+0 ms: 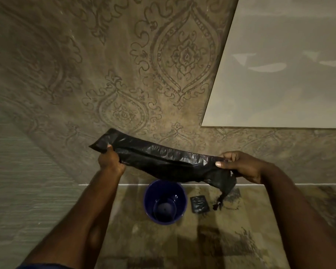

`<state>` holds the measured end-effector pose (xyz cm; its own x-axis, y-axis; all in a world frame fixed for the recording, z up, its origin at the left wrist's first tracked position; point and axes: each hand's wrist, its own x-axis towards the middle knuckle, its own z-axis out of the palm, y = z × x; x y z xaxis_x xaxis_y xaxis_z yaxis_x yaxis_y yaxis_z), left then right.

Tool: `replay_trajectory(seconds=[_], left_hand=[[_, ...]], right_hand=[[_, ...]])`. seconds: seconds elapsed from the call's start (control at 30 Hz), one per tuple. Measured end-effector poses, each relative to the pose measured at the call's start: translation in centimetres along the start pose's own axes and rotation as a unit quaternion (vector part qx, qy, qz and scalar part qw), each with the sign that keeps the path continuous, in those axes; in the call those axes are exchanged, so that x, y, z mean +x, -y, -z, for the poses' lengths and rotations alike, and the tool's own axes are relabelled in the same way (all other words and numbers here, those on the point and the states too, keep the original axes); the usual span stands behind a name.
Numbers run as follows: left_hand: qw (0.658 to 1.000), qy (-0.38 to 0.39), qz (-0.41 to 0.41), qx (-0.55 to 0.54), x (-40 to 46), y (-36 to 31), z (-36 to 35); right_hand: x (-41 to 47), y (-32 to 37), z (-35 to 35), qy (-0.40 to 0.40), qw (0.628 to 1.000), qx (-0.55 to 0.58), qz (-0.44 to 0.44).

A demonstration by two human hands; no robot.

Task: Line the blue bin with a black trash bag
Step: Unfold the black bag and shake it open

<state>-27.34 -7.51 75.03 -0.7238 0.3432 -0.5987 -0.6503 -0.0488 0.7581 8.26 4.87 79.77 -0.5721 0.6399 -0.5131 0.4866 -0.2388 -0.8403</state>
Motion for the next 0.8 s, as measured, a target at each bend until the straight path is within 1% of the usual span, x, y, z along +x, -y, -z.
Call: replay_trajectory(seconds=[0.03,0.1,0.13,0.17,0.2,0.23,0.27,0.3,0.33,0.37,0.4,0.43,0.53,0.57,0.63,0.67,0.7,0.73,0.8], left_hand=[[0.998,-0.037,-0.015,0.054,-0.1,0.7,0.2],[0.976,-0.104,-0.078,0.175,-1.0,2.1,0.2],[0.963,-0.090,-0.129,0.217,-1.8,2.9,0.1],[0.949,-0.029,-0.189,0.249,-2.8,4.0,0.0],[0.930,0.065,-0.246,0.265,-4.1,4.9,-0.2],[0.903,0.168,-0.291,0.269,-5.5,5.7,-0.4],[0.858,0.261,-0.341,0.282,-6.6,6.3,-0.5],[0.790,0.335,-0.407,0.313,-7.2,6.9,-0.6],[0.707,0.382,-0.481,0.352,-7.5,7.7,-0.7],[0.638,0.406,-0.533,0.380,-7.6,8.2,-0.9],[0.603,0.410,-0.555,0.401,-7.7,8.5,-1.0],[0.599,0.403,-0.561,0.404,-7.7,8.8,-1.0],[0.625,0.348,-0.609,0.342,-7.3,9.5,-1.0],[0.640,0.330,-0.610,0.331,-7.3,9.4,-1.0],[0.692,0.299,-0.567,0.332,-7.2,9.0,-1.0],[0.712,0.284,-0.544,0.341,-7.2,8.8,-1.1],[0.724,0.272,-0.529,0.349,-7.1,8.7,-1.2],[0.727,0.259,-0.525,0.359,-7.0,8.6,-1.4],[0.739,0.236,-0.520,0.357,-6.8,8.3,-2.0]], right_hand=[[0.2,0.2,-0.4,-0.009,0.999,0.039,0.011],[1.1,0.8,-1.7,-0.030,0.996,0.083,0.025],[1.7,1.1,-2.5,-0.038,0.993,0.110,0.031],[2.3,1.5,-3.5,-0.047,0.989,0.138,0.034],[2.9,1.9,-4.5,-0.056,0.984,0.163,0.035],[3.5,2.3,-5.3,-0.061,0.980,0.184,0.034],[4.0,2.7,-6.1,-0.063,0.977,0.199,0.031],[4.6,2.9,-6.7,-0.060,0.976,0.209,0.027],[5.1,3.0,-7.1,-0.056,0.975,0.212,0.022],[5.6,3.1,-7.5,-0.051,0.976,0.212,0.017],[6.1,3.1,-7.8,-0.044,0.975,0.216,0.014],[6.4,3.1,-8.0,-0.035,0.974,0.223,0.013],[7.3,2.9,-8.3,-0.029,0.977,0.211,0.010],[7.4,2.8,-8.2,-0.026,0.979,0.203,0.007],[7.5,2.4,-8.0,-0.015,0.979,0.205,0.005],[7.3,2.2,-8.0,-0.015,0.976,0.217,0.006],[7.1,2.1,-8.0,-0.022,0.971,0.239,0.003],[6.9,1.9,-7.9,-0.034,0.962,0.270,-0.001],[6.3,1.3,-7.8,-0.055,0.936,0.346,0.006]])
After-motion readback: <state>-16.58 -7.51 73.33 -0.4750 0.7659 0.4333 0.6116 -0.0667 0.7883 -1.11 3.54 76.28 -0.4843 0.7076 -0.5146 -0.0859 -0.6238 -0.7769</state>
